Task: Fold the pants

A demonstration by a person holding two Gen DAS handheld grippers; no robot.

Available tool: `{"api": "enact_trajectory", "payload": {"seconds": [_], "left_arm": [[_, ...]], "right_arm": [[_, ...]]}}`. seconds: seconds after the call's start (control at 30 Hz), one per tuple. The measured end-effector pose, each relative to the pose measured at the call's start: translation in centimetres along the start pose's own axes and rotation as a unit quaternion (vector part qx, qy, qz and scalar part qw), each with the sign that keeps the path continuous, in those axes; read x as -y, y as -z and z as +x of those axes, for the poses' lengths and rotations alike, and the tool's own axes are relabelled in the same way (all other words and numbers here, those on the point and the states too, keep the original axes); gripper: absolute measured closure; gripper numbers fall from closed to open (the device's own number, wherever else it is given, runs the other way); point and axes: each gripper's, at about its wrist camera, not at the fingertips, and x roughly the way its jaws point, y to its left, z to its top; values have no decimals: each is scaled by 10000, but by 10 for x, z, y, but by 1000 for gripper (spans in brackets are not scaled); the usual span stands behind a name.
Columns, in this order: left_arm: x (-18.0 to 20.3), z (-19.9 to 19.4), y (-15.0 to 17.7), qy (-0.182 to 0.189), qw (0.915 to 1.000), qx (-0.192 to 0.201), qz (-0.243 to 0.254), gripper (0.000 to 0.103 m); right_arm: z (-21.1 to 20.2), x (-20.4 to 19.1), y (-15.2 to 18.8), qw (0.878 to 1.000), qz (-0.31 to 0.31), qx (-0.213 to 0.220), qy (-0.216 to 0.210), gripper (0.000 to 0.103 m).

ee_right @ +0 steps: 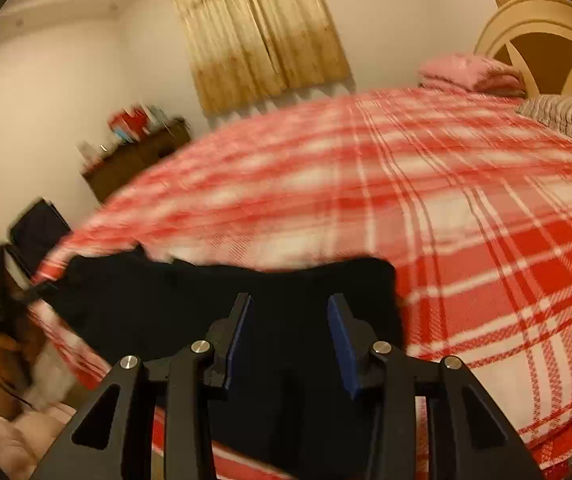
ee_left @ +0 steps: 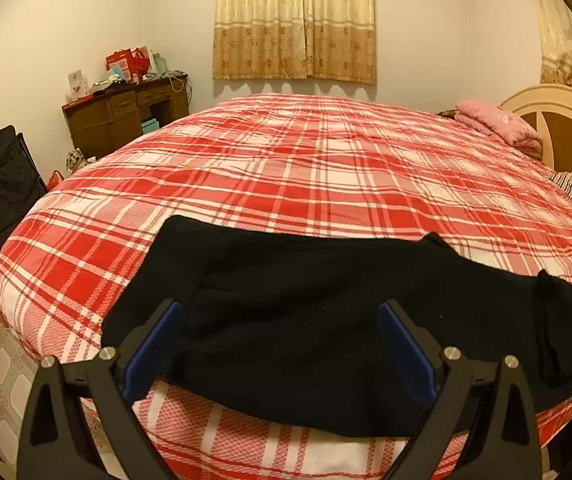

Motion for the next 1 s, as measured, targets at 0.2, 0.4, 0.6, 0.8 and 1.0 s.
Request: {"api": "enact_trajectory", "payload": {"seconds": [0.2,0.4,0.6,0.8,1.0], "left_arm": [[3,1,3,99,9999,-51,-7,3],[-6,-7,3,-123,9998,94,147,3],[-43,-3,10,-454,9984,34,-337,3],[-78,-2,21,-741,9923,20,-996,3],[-103,2,26,-552,9857,-31,-1593,3]], "right_arm": [[33,-50,29,9950,-340,-651,-679,62],[61,-80,51,9877,-872,-1207,-483,61],[40,-95,25,9905,-690,-697,-965,61],[103,-106,48,9833,-399,-1509,-933,61],[74,-105,31,9917,-376,-750,-979,61]]}}
